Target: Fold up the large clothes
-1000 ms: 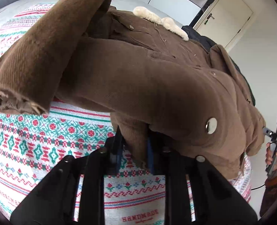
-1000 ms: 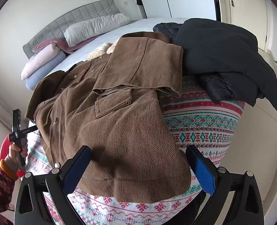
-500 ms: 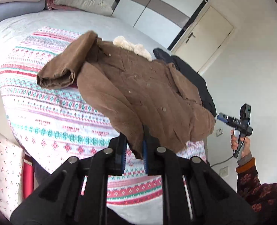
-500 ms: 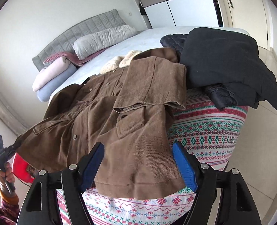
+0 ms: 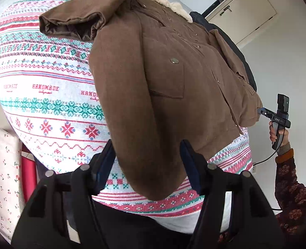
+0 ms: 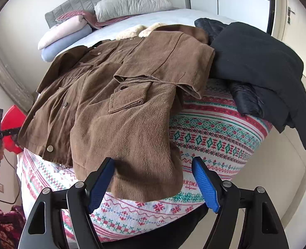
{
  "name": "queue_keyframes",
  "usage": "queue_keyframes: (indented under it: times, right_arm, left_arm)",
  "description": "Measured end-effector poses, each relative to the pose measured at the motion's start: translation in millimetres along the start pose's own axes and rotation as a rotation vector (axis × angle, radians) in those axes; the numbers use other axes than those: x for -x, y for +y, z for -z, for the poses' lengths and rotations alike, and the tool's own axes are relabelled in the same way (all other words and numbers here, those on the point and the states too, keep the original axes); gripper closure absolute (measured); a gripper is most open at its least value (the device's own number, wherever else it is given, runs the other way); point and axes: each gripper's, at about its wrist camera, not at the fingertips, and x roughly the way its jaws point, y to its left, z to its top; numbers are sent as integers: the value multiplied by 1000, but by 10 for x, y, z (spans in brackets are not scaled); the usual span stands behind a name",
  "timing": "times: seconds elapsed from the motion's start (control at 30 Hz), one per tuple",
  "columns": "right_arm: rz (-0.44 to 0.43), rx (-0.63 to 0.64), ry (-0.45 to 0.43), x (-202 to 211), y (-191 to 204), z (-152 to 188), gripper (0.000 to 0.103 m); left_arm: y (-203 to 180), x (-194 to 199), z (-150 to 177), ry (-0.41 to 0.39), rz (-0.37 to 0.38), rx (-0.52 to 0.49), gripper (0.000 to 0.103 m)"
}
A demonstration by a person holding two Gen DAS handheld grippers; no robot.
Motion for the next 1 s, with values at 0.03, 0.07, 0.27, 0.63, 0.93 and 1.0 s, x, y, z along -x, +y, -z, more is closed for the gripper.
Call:
queue_keyframes:
  times: [0.03, 0.07, 0.27, 0.63, 0.93, 1.0]
  right_arm:
    - [-37, -11, 25, -88, 13, -40, 27]
    - [-80, -15, 43, -159, 60, -77, 32]
    - [-259, 59, 10, -171, 730, -450, 85]
    - [-393, -324, -295, 920, 457, -1039, 88]
    - [-70, -604, -28, 141, -554, -154, 74]
    - [-113, -637, -35, 83, -659, 76, 70]
  left_arm:
    - [-52, -101, -25, 35, 28, -1, 63]
    - [-146, -171, -41, 57, 52, -19, 72]
    - [-627, 99, -309, -87, 220, -67, 85]
    - [-392, 1302, -729, -427, 274, 104, 86]
    - [293, 250, 103, -12, -216, 149, 74]
    - [278, 292, 295, -64, -207, 118, 59]
